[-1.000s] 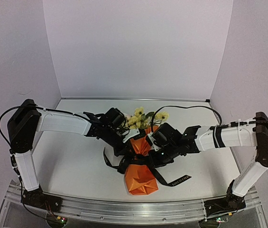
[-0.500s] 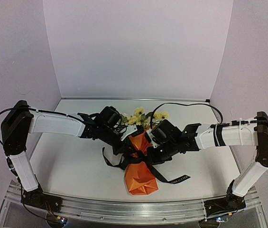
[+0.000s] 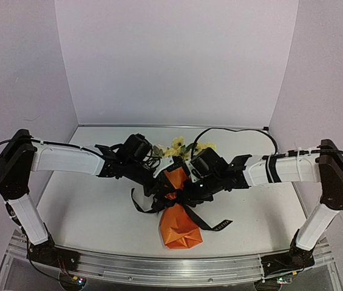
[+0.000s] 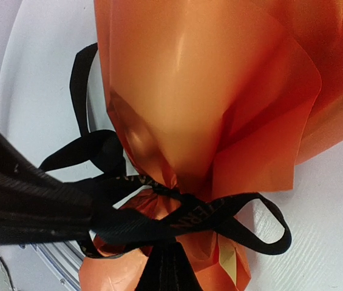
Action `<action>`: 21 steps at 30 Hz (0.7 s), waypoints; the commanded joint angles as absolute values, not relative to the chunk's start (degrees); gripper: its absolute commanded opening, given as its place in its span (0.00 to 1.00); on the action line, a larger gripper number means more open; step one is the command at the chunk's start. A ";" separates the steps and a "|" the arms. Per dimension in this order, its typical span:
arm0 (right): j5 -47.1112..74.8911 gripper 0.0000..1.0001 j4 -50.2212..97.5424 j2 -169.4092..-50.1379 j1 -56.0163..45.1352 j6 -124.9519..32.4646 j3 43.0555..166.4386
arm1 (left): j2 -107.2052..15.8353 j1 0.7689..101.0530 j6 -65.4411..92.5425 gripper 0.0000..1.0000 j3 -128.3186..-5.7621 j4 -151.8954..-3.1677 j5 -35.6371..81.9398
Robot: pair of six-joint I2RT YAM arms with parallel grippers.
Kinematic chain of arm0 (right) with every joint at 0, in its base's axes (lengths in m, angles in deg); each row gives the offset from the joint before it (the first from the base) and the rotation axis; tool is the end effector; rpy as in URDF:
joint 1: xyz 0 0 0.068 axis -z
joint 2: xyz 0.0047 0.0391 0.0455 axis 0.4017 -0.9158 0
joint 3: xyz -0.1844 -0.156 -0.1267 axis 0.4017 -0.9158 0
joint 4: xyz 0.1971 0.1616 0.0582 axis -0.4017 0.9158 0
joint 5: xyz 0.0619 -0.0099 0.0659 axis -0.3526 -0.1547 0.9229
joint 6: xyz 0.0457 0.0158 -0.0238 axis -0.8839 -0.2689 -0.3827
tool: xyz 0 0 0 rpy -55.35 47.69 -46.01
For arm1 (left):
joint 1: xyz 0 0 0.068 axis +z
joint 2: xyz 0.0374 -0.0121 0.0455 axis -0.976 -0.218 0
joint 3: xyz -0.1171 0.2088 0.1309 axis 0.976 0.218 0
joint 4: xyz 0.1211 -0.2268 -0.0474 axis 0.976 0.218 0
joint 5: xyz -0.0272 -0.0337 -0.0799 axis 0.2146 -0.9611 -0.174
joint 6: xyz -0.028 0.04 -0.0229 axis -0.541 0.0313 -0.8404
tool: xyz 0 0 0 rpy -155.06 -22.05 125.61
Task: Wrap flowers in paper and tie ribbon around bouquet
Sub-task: Cross the half-tied ribbon over the folded bouquet.
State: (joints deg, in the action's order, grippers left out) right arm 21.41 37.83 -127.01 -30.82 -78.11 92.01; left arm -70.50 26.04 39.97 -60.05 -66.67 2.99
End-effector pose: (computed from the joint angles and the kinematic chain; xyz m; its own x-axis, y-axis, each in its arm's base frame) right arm 0.2026 0.3001 0.1984 -0.9001 -0.2231 -0.3742 -0.4106 0.7219 0.5570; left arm 0.2226 -0.3058 0.2089 -0.1868 0.5945 -0.7821 0.9821 0.1328 -0.1336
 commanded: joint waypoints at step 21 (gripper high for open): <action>26.24 0.00 7.86 -132.52 -27.90 -78.85 85.19 | -64.61 26.04 39.29 0.00 -54.37 -73.84 1.56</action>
State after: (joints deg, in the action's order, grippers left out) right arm 26.02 16.82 -131.89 -27.93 -81.26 87.58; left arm -67.55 26.04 39.82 -54.68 -70.00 1.03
